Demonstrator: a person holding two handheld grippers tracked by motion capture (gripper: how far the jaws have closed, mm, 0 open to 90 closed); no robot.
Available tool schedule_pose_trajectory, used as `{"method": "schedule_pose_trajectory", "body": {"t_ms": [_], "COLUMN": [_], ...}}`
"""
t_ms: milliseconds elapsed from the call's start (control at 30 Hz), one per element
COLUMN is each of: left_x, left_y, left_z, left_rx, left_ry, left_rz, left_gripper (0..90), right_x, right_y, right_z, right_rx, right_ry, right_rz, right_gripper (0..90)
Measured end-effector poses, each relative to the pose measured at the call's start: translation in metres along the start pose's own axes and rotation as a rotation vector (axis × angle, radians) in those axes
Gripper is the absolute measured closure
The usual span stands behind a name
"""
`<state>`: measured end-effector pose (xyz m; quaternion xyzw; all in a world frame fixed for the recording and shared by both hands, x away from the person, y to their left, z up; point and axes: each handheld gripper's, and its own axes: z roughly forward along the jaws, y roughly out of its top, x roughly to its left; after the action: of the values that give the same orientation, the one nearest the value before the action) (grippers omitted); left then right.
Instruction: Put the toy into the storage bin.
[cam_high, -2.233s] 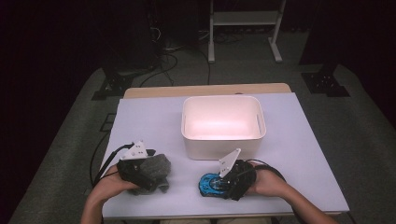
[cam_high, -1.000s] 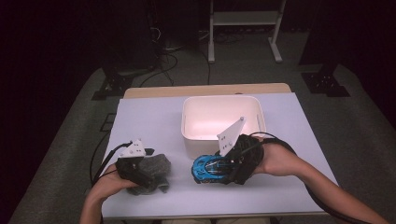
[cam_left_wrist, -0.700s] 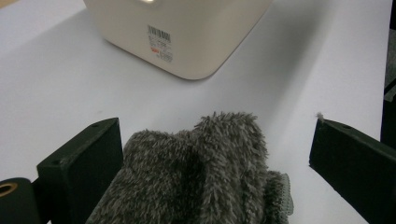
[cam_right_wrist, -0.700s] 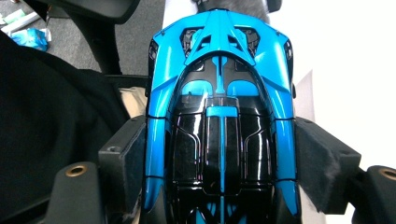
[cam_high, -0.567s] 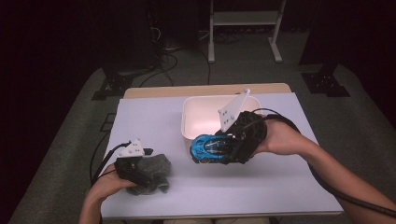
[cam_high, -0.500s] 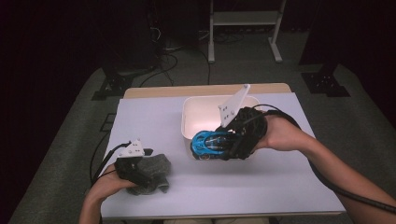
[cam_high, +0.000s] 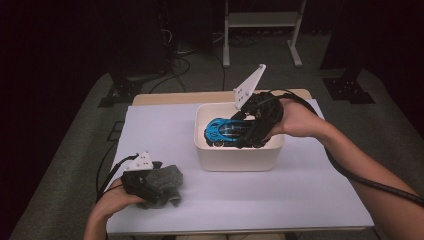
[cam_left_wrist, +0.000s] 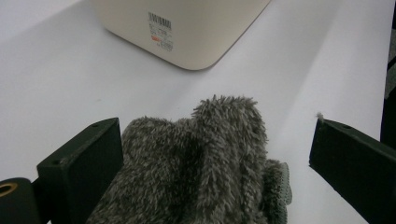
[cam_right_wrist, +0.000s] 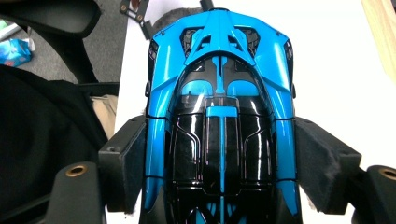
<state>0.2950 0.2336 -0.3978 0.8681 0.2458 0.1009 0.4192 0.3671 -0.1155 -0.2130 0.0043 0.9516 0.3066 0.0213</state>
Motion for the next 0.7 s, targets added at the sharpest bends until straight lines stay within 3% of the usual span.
{"method": "schedule_pose_trajectory", "body": {"t_ms": [700], "left_x": [0.001], "left_y": [-0.003], "left_z": [0.001], "left_rx": [-0.005], "left_ry": [0.005], "left_rz": [-0.012], "left_gripper": [2.4], "right_x": [-0.043], "right_y": [-0.013], "right_z": [0.015], "right_rx": [0.02], "right_ry": [-0.002], "right_rz": [0.066], "right_gripper": [25.1]}}
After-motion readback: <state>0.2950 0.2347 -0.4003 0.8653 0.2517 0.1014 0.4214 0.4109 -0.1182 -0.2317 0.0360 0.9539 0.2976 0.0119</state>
